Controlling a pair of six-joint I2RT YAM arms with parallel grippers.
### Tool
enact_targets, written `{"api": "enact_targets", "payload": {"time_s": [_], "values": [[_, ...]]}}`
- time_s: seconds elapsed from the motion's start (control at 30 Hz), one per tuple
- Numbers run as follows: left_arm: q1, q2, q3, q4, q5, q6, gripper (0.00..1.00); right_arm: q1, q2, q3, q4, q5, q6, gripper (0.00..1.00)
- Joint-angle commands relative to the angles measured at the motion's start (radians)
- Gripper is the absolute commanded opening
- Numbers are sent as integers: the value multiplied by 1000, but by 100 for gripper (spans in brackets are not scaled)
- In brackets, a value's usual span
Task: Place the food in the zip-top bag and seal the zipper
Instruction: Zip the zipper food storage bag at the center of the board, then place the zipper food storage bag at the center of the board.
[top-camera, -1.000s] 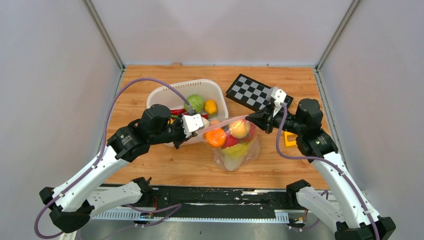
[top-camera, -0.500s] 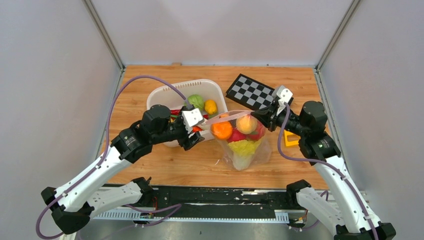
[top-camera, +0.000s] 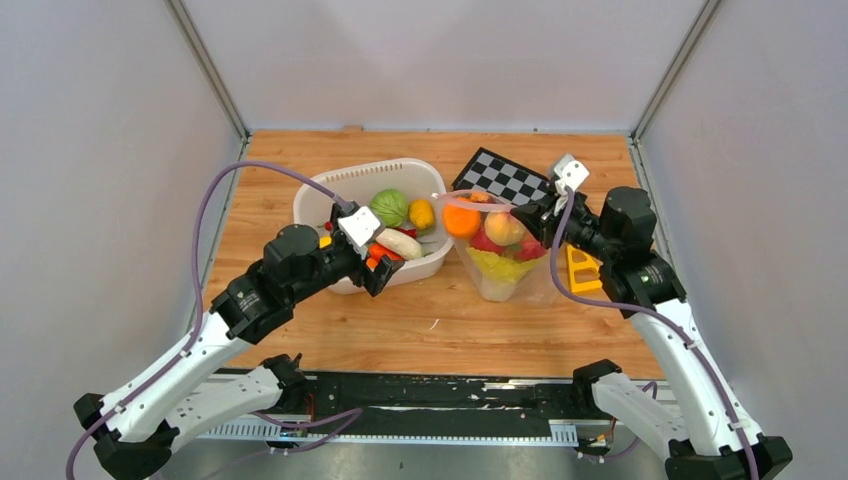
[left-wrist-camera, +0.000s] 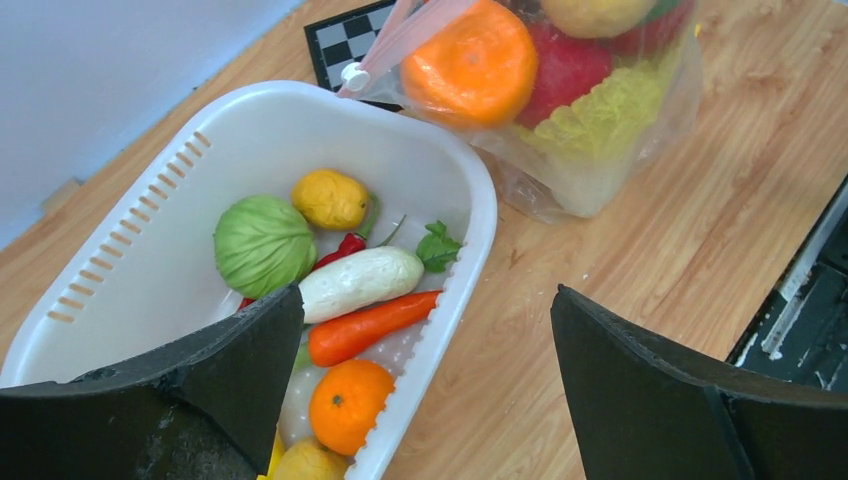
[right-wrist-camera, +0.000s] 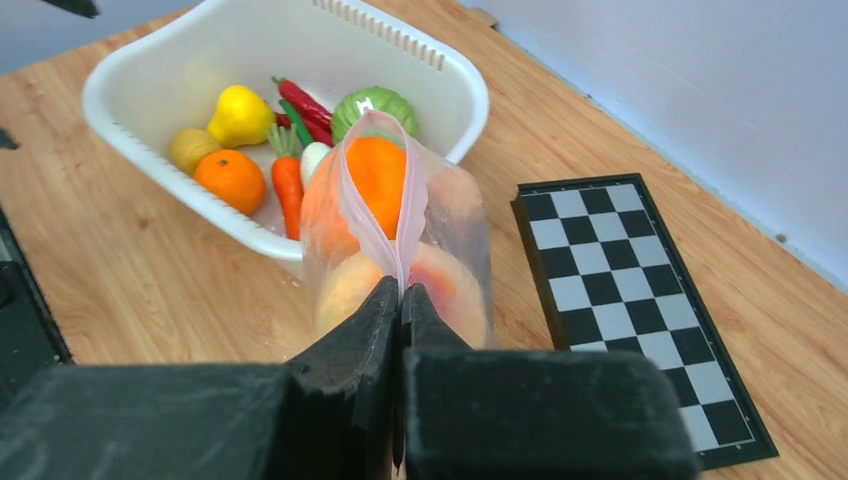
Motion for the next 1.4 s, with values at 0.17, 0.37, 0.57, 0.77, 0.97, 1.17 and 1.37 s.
{"api": "enact_targets", "payload": {"time_s": [0.17, 0.37, 0.57, 0.77, 0.97, 1.17, 1.37], "values": [[3, 1, -36, 119, -66, -107, 99, -2, -125, -63, 157, 161, 54, 0], [3, 35, -86, 241, 61, -233, 100, -36, 36, 53, 190, 331, 31, 0], [2, 43, -130, 314, 109, -318, 100, -71, 168, 173, 216, 286, -16, 0], [3, -3, -174, 320, 39, -322, 100, -69, 23, -63, 319, 49, 34, 0], [3, -8, -193, 341, -29, -327, 100, -69, -237, -348, 339, -160, 106, 3], [3, 13, -197, 382, -37, -341, 100, -69, -304, -342, 267, -276, 120, 4], [3, 8, -203, 387, -36, -343, 100, -69, -283, -307, 145, -372, 138, 9]]}}
